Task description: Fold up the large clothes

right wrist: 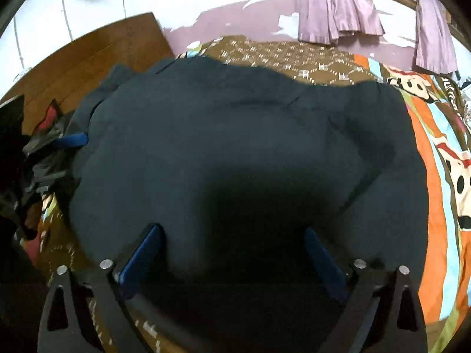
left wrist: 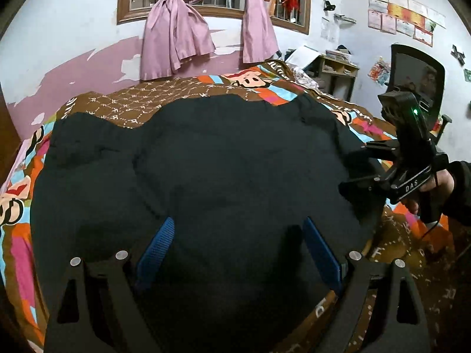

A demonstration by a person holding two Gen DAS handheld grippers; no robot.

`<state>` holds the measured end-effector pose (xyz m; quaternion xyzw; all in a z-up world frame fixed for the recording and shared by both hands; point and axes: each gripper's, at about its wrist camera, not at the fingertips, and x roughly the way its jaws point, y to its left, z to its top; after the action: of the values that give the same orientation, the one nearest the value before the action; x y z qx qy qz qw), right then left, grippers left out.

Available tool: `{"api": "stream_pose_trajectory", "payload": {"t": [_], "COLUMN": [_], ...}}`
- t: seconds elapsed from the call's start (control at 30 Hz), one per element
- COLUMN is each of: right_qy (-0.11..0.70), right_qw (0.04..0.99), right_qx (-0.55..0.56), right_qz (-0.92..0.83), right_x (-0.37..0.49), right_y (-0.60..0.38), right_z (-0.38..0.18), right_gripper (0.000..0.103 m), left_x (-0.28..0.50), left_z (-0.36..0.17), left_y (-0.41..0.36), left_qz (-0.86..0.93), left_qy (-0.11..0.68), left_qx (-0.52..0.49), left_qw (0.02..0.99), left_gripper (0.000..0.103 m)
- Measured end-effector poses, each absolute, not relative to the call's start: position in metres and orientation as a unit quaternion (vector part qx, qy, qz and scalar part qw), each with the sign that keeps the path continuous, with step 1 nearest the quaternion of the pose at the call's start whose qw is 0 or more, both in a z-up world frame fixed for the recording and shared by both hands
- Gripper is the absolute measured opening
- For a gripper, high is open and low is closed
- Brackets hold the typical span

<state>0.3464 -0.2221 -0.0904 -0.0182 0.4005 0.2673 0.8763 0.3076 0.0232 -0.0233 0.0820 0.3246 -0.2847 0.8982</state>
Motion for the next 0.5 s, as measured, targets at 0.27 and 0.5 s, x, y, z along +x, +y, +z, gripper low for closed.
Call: {"api": "stream_pose_trajectory", "payload": {"t": [0.27, 0.5], "right_qy": [0.363, 0.373], "right_qw": [0.895, 0.892], "right_qx": [0.014, -0.002], "right_qz": [0.258, 0.257], "right_x": [0.404, 0.451], "right_y": [-0.220, -0.195], "right_z": [-0.094, -0.095], "right_gripper": [0.103, 0.103], "left_x": [0.337, 0.372], "left_z": [-0.039, -0.038], "left_y": [0.025, 0.044], "left_qz": [-0.226, -0.184], "left_qy": [0.334, 0.341], "left_qx": [0.091, 0.057], "left_qw": [0.910, 0.920], "left_gripper": [0.085, 0.085]}}
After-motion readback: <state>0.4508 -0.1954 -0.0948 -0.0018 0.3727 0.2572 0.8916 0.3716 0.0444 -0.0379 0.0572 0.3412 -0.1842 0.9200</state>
